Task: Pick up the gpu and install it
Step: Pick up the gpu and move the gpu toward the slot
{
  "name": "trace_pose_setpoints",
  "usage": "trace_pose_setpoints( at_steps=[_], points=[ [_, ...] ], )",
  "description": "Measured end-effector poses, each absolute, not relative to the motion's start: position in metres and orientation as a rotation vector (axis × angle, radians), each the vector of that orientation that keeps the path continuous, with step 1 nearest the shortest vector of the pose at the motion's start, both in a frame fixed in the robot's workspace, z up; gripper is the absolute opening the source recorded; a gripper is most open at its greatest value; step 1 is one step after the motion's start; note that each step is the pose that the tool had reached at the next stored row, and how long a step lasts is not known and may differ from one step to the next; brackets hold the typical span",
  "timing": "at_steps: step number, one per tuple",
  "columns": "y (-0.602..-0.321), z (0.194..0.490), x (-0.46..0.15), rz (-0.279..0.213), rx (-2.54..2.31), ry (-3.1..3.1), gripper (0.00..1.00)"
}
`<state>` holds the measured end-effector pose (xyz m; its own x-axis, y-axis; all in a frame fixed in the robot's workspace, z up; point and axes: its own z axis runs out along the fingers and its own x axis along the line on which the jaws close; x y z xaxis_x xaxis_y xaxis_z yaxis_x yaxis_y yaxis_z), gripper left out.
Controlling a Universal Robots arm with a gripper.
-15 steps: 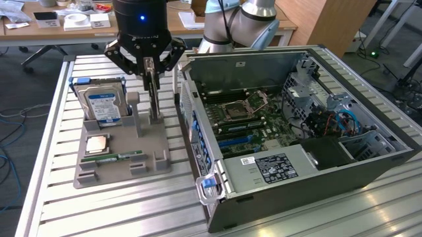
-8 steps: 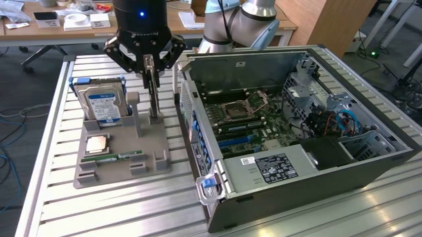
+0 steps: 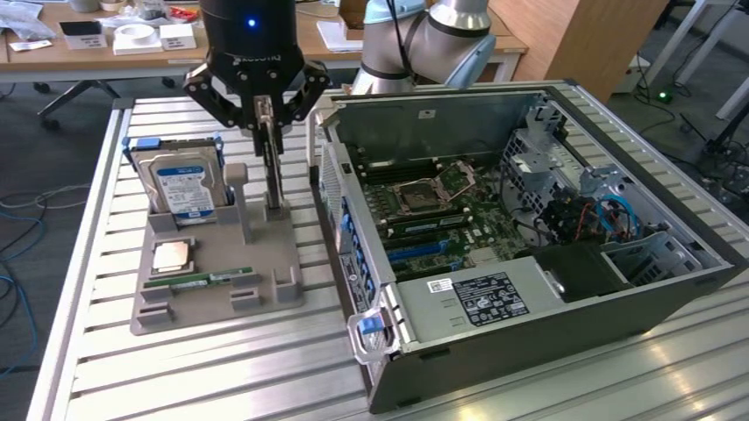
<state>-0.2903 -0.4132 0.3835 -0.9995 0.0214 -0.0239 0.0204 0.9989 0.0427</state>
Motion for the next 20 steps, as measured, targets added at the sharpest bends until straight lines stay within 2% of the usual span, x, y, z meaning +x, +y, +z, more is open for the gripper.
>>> trace_pose_setpoints(
  at_steps=[20],
  points=[
    [-0.413,0.413,-0.290,0.066,0.033,3.116,0.26]
  ],
)
